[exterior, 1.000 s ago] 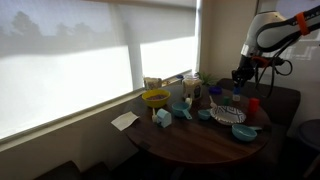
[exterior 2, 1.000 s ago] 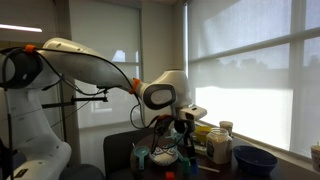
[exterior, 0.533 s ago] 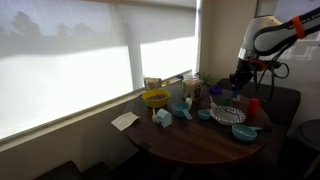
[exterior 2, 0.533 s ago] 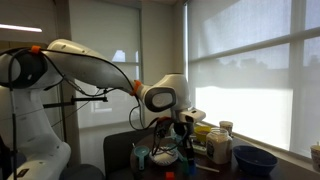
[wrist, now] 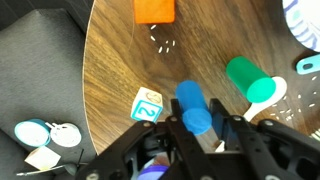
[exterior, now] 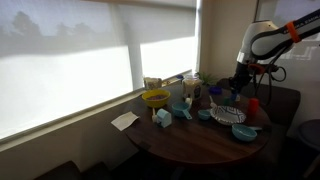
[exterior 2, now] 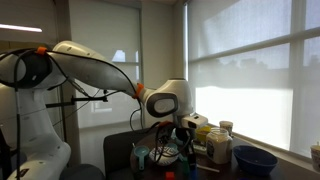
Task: Move the green cylindrical block a little to the left, pick up the blue cylindrical block and place it next to the green cylindrical block, move the blue cylindrical block a little to the left, pick up the orange rectangular block and put it on top of both the green and blue cylindrical blocks
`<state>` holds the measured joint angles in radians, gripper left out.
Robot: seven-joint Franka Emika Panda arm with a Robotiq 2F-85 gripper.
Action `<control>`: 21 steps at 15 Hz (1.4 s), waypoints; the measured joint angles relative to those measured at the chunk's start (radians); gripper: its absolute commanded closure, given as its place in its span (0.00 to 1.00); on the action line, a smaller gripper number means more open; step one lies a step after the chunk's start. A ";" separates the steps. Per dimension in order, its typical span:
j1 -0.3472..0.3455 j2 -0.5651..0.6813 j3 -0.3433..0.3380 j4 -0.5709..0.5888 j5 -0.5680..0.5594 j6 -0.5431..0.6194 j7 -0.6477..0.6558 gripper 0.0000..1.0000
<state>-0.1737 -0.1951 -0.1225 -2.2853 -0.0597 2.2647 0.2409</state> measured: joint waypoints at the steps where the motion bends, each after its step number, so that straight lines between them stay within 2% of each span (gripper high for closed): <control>1: 0.000 0.002 0.000 -0.004 0.006 0.003 -0.007 0.92; 16: 0.000 0.021 0.000 -0.026 0.033 0.011 -0.021 0.91; 17: 0.000 0.021 0.000 -0.026 0.033 0.012 -0.021 0.82; 18: 0.000 0.021 0.000 -0.026 0.033 0.012 -0.021 0.50; 19: 0.000 0.021 0.000 -0.027 0.033 0.012 -0.021 0.40; 21: 0.000 0.022 0.000 -0.028 0.033 0.012 -0.021 0.28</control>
<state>-0.1739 -0.1732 -0.1229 -2.3130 -0.0271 2.2764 0.2201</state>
